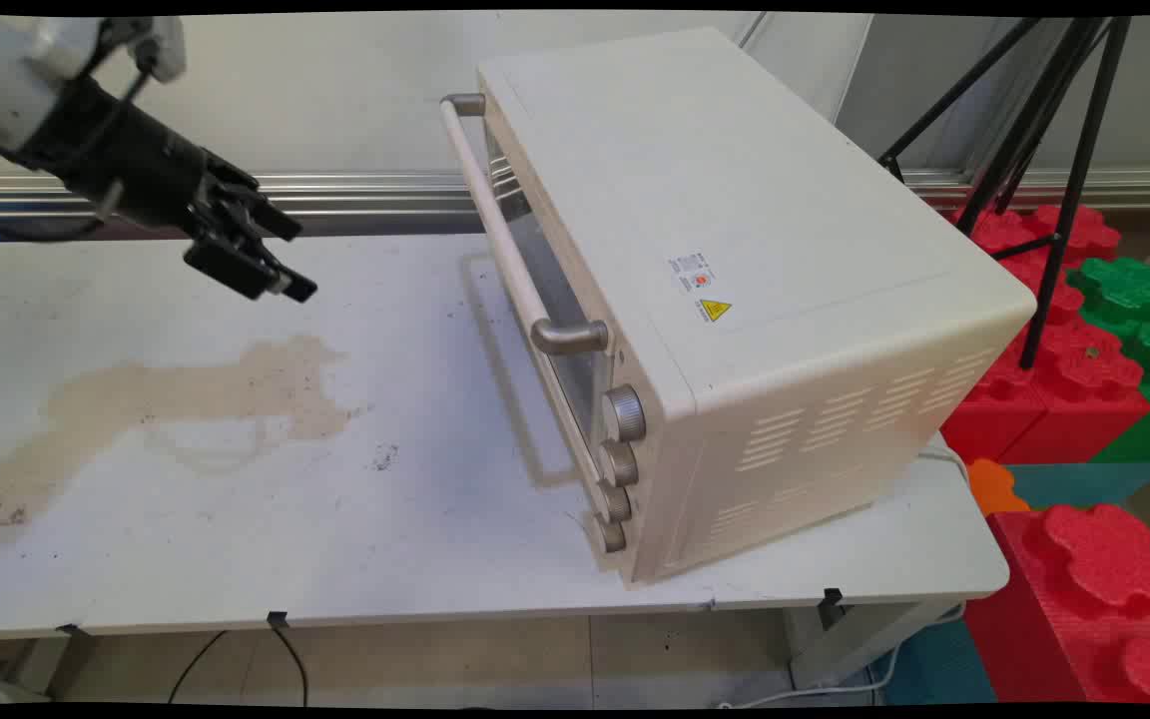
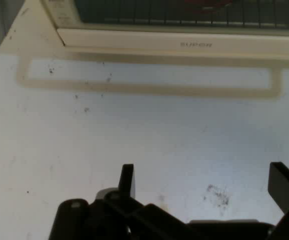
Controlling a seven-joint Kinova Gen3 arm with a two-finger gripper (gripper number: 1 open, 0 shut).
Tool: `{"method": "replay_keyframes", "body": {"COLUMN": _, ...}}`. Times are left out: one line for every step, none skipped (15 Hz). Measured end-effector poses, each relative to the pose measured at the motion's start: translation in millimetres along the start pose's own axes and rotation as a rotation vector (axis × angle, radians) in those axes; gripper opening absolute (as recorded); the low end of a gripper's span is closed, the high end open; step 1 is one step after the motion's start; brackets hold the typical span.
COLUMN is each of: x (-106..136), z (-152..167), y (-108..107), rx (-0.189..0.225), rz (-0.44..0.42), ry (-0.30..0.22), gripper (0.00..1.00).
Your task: Open the oven
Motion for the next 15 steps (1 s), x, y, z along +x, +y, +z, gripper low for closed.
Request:
{"method": "replay_keyframes", "body": {"x": 2, "z": -7, "y": 1, "rx": 0.003, "rz": -0.011, "ry": 0.010, "gripper": 1.00}}
{"method": "replay_keyframes", "body": {"x": 5, "z": -15, "y": 3, "rx": 0.008, "rz": -0.024, "ry": 0.023, "gripper": 1.00}}
{"method": "replay_keyframes", "body": {"x": 8, "z": -22, "y": 4, "rx": 0.014, "rz": -0.037, "ry": 0.035, "gripper": 1.00}}
{"method": "replay_keyframes", "body": {"x": 12, "z": -29, "y": 5, "rx": 0.021, "rz": -0.045, "ry": 0.048, "gripper": 1.00}}
{"method": "replay_keyframes", "body": {"x": 14, "z": -33, "y": 5, "rx": 0.025, "rz": -0.048, "ry": 0.055, "gripper": 1.00}}
{"method": "replay_keyframes", "body": {"x": 19, "z": -39, "y": 6, "rx": 0.030, "rz": -0.050, "ry": 0.067, "gripper": 1.00}}
{"method": "replay_keyframes", "body": {"x": 25, "z": -46, "y": 7, "rx": 0.033, "rz": -0.049, "ry": 0.081, "gripper": 1.00}}
{"method": "replay_keyframes", "body": {"x": 33, "z": -51, "y": 8, "rx": 0.034, "rz": -0.044, "ry": 0.097, "gripper": 1.00}}
{"method": "replay_keyframes", "body": {"x": 41, "z": -55, "y": 10, "rx": 0.031, "rz": -0.037, "ry": 0.110, "gripper": 1.00}}
{"method": "replay_keyframes", "body": {"x": 45, "z": -57, "y": 11, "rx": 0.029, "rz": -0.031, "ry": 0.119, "gripper": 1.00}}
{"method": "replay_keyframes", "body": {"x": 53, "z": -60, "y": 13, "rx": 0.024, "rz": -0.022, "ry": 0.129, "gripper": 1.00}}
{"method": "replay_keyframes", "body": {"x": 58, "z": -61, "y": 14, "rx": 0.022, "rz": -0.017, "ry": 0.136, "gripper": 1.00}}
{"method": "replay_keyframes", "body": {"x": 65, "z": -62, "y": 15, "rx": 0.016, "rz": -0.009, "ry": 0.144, "gripper": 1.00}}
{"method": "replay_keyframes", "body": {"x": 74, "z": -61, "y": 17, "rx": 0.010, "rz": 0.000, "ry": 0.153, "gripper": 1.00}}
{"method": "replay_keyframes", "body": {"x": 82, "z": -60, "y": 18, "rx": 0.005, "rz": 0.007, "ry": 0.160, "gripper": 1.00}}
